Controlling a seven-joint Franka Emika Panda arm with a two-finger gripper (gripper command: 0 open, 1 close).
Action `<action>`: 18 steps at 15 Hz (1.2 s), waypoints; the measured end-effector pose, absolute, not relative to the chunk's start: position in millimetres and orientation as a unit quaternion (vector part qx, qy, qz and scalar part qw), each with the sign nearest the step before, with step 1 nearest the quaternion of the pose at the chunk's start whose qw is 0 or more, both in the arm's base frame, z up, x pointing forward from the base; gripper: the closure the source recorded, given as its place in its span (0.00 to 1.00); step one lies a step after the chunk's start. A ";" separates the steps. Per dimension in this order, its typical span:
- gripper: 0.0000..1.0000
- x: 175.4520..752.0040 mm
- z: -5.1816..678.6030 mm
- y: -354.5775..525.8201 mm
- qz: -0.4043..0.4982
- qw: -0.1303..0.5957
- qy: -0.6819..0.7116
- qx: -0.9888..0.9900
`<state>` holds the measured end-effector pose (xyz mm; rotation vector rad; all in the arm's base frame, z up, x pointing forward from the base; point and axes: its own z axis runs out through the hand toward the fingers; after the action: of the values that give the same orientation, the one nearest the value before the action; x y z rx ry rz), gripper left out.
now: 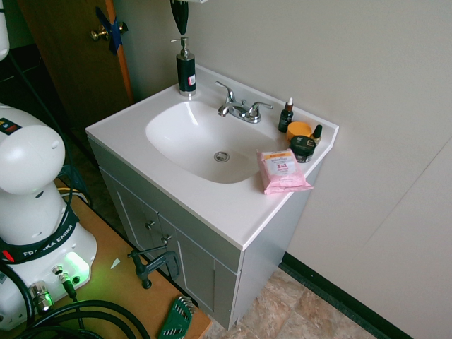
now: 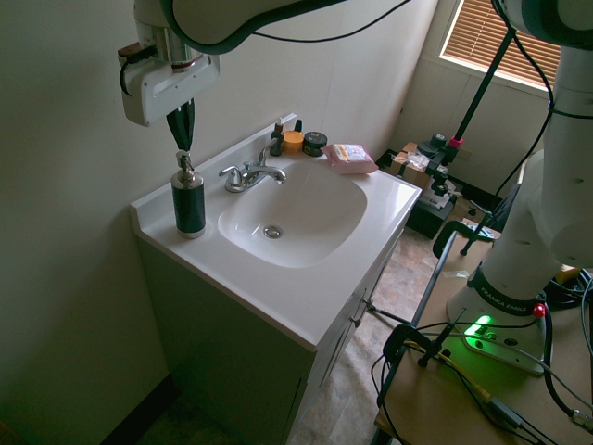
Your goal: Push the sanitizer
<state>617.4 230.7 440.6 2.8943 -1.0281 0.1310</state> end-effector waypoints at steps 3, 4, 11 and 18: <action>1.00 619.2 440.8 231.2 0.041 0.035 -0.335 0.941; 1.00 619.5 440.1 231.2 0.040 0.035 -0.335 0.941; 1.00 619.7 425.3 233.6 0.031 0.039 -0.334 0.941; 0.00 599.5 490.9 179.5 0.047 -0.026 -0.353 0.934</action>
<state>599.5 179.5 490.9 2.9839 -1.1287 0.1513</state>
